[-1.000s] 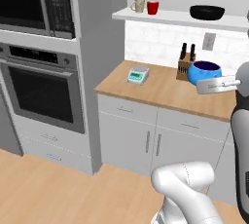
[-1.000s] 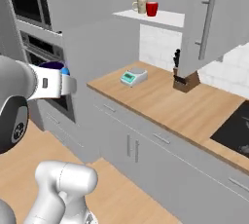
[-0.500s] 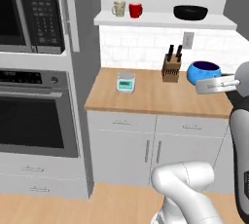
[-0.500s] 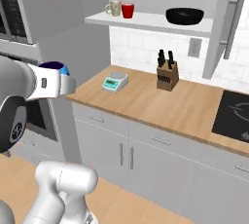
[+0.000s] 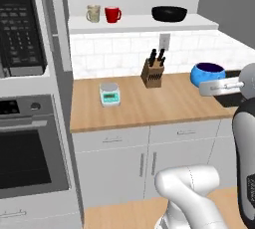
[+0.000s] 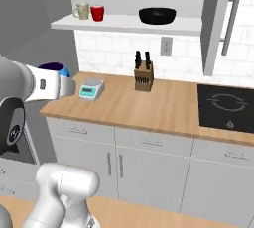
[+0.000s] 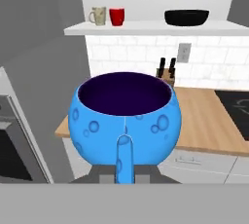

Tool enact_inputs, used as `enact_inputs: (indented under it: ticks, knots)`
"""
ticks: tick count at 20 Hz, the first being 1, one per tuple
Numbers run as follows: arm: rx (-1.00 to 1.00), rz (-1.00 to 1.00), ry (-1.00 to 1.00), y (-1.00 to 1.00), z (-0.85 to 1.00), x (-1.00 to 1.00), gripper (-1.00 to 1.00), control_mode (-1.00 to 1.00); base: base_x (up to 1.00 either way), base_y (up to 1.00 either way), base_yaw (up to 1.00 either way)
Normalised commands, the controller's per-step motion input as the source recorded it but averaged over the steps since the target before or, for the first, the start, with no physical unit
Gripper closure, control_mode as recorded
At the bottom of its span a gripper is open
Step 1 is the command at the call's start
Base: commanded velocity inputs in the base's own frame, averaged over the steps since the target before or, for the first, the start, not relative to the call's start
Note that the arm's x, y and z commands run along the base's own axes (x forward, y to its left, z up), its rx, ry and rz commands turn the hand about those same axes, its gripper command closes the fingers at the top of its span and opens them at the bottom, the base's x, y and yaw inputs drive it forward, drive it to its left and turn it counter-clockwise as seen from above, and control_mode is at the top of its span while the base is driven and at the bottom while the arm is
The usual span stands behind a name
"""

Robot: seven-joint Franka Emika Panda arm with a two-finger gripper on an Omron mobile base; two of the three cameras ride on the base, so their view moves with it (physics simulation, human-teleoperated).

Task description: Gather all objects into one cabinet and sort the glasses and bowls to opposite sides.

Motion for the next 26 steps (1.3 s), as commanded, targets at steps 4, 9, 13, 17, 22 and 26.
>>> enact_inputs:
  ticks: [4,9,13,17,22,26]
  knots:
    - [0.0,0.0,0.0,0.0,0.0,0.0,1.0,1.0,0.5,0.1,-0.36]
    - [0.0,0.0,0.0,0.0,0.0,0.0,1.0,1.0,0.58,0.06,-0.25]
    - [0.0,0.0,0.0,0.0,0.0,0.0,1.0,1.0,0.45,0.12,-0.08]
    - [0.0,0.0,0.0,0.0,0.0,0.0,1.0,1.0,0.18,0.15,0.05]
    - [0.0,0.0,0.0,0.0,0.0,0.0,1.0,1.0,0.29,0.06,0.16]
    - [0.0,0.0,0.0,0.0,0.0,0.0,1.0,1.0,0.5,0.0,0.17]
